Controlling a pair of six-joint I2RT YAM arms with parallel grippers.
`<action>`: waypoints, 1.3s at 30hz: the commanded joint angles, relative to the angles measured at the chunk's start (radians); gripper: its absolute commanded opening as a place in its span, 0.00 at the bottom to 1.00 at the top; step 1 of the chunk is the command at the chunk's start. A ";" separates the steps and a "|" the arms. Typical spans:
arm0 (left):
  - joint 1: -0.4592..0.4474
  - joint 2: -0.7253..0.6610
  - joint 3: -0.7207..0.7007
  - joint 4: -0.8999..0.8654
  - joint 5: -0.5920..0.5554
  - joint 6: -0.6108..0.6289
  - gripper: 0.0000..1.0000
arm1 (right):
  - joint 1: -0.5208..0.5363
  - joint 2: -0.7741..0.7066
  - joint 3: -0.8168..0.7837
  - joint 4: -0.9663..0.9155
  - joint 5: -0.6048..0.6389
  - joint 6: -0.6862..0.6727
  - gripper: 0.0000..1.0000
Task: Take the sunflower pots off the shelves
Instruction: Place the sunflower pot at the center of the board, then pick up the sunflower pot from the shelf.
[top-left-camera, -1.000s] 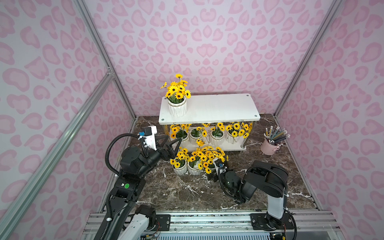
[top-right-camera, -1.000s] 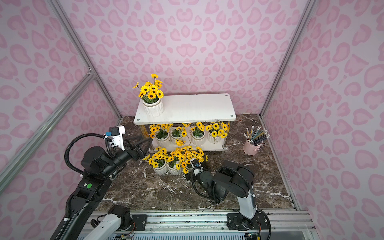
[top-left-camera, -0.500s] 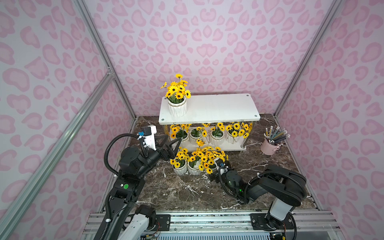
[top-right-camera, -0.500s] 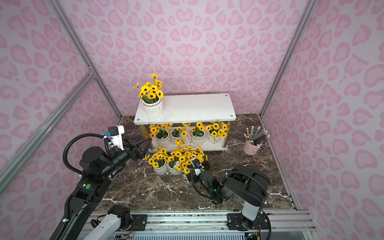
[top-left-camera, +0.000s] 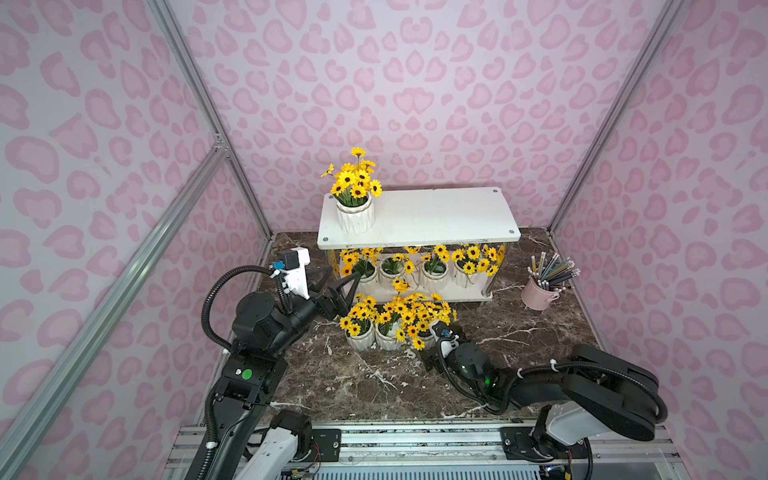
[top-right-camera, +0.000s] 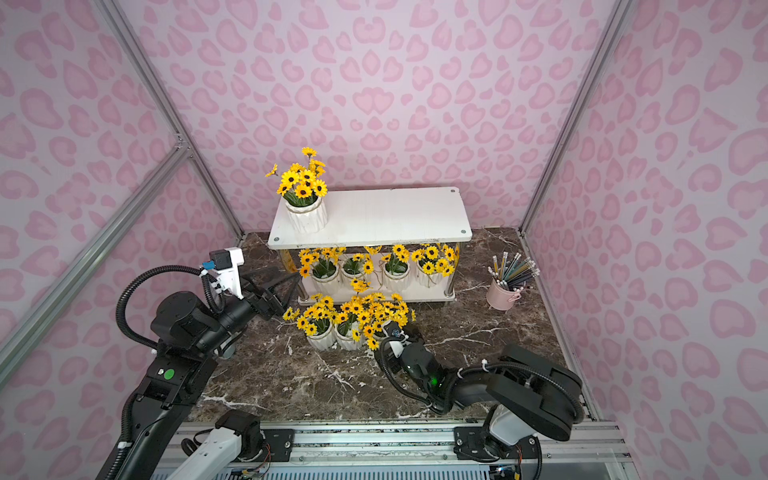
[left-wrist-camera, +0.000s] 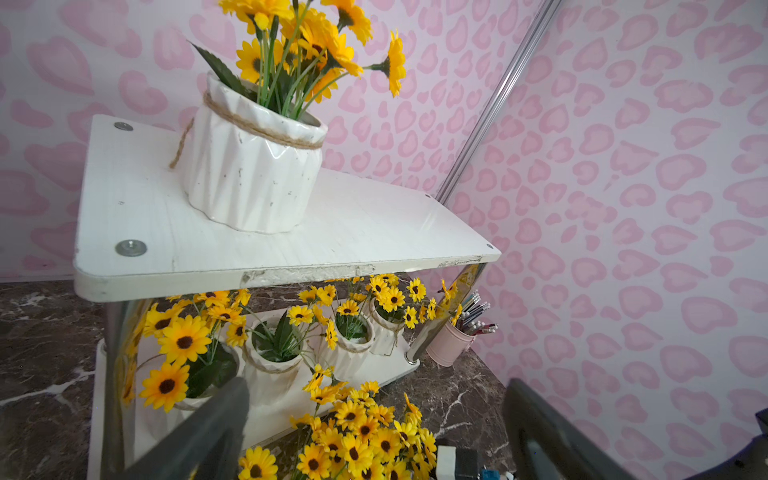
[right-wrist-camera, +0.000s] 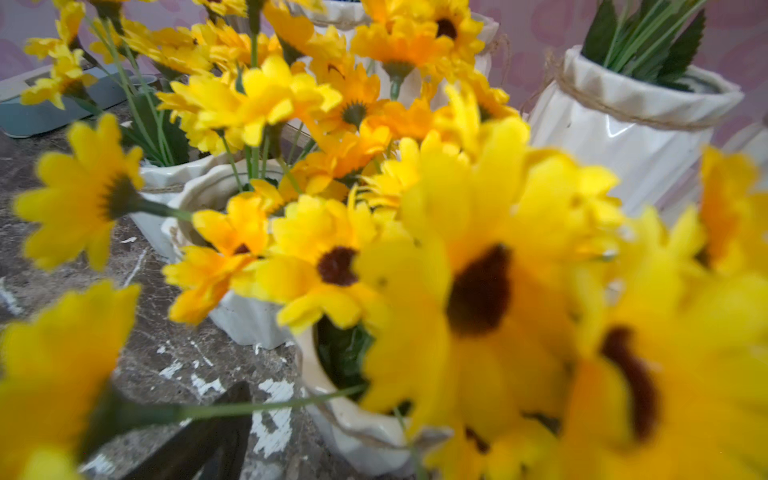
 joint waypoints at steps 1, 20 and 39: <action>0.000 0.012 0.047 -0.035 -0.051 0.059 0.97 | 0.012 -0.104 -0.007 -0.151 -0.006 0.006 0.99; -0.029 0.335 0.396 -0.138 -0.305 0.277 0.97 | 0.018 -0.594 0.097 -0.529 0.047 0.045 0.99; -0.090 0.516 0.461 -0.014 -0.392 0.323 0.97 | -0.051 -0.702 0.171 -0.525 0.000 0.017 0.99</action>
